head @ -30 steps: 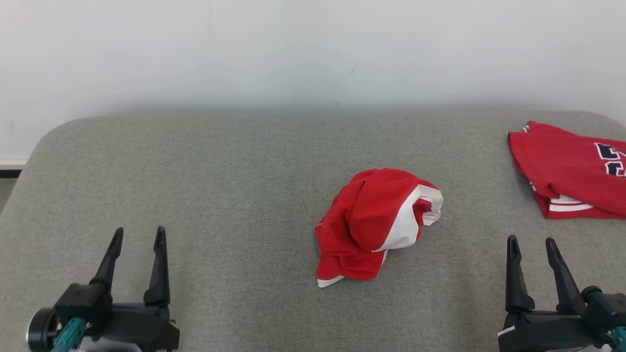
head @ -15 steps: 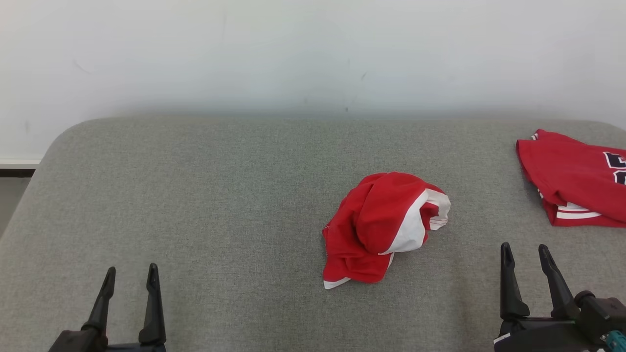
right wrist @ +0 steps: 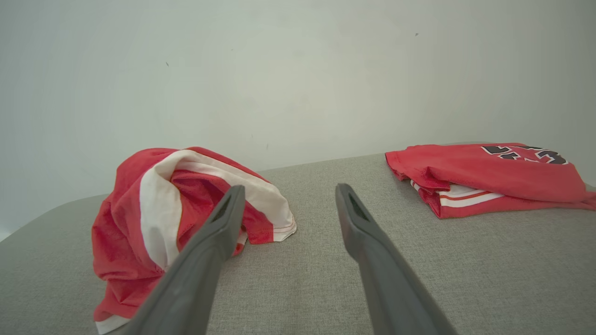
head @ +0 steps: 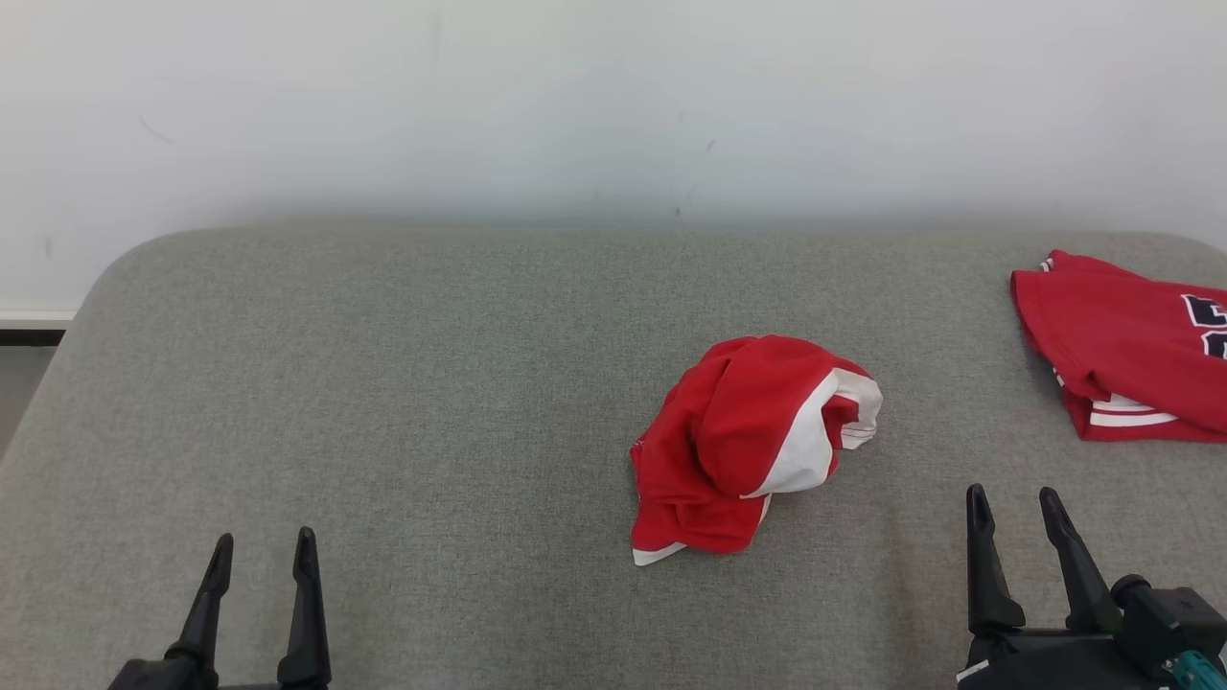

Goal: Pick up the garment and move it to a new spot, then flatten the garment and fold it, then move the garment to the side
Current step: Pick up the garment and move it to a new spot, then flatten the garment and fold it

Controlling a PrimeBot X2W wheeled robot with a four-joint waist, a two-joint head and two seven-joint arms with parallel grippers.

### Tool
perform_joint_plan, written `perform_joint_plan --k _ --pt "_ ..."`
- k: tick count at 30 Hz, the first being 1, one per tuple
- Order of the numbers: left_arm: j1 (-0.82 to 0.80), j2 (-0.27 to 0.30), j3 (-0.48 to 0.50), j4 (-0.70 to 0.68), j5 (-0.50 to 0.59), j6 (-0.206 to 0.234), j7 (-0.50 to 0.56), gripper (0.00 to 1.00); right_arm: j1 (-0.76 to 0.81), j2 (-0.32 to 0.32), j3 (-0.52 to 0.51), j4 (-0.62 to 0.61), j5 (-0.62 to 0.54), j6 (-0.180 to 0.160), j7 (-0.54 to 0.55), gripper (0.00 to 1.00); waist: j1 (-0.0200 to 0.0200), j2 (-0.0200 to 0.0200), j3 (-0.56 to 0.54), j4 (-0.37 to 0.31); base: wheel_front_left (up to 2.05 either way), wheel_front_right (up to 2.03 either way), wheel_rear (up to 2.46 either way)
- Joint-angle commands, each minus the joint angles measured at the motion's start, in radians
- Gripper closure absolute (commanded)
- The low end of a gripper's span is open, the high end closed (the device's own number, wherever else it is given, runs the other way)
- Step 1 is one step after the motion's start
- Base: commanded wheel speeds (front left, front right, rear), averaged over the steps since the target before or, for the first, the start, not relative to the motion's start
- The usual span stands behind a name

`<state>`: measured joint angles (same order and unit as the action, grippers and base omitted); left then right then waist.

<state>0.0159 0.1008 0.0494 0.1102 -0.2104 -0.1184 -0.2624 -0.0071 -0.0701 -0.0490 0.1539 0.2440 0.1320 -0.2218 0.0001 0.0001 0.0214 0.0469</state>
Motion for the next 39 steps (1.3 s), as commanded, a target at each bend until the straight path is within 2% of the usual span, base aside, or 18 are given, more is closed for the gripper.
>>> perform_joint_plan --k 1,27,39 --pt "0.01 -0.002 -0.002 -0.002 0.01 -0.004 -0.003 0.0 0.002 -0.006 0.002 0.003 0.005 -0.003 -0.007 0.0 -0.0001 -0.0001 0.0 0.0 0.0 0.0 0.0" --pt "0.005 0.047 -0.066 0.011 -0.028 -0.011 -0.003 0.0 0.002 -0.014 0.033 0.028 0.029 -0.003 -0.016 0.0 -0.0001 -0.0001 -0.002 -0.013 0.0 0.0 0.0" --pt "-0.021 0.04 -0.083 0.024 -0.021 -0.011 -0.003 0.0 -0.071 -0.039 0.141 0.068 0.037 -0.003 -0.002 0.0 -0.0001 -0.0001 0.009 0.029 0.0 0.0 0.0"
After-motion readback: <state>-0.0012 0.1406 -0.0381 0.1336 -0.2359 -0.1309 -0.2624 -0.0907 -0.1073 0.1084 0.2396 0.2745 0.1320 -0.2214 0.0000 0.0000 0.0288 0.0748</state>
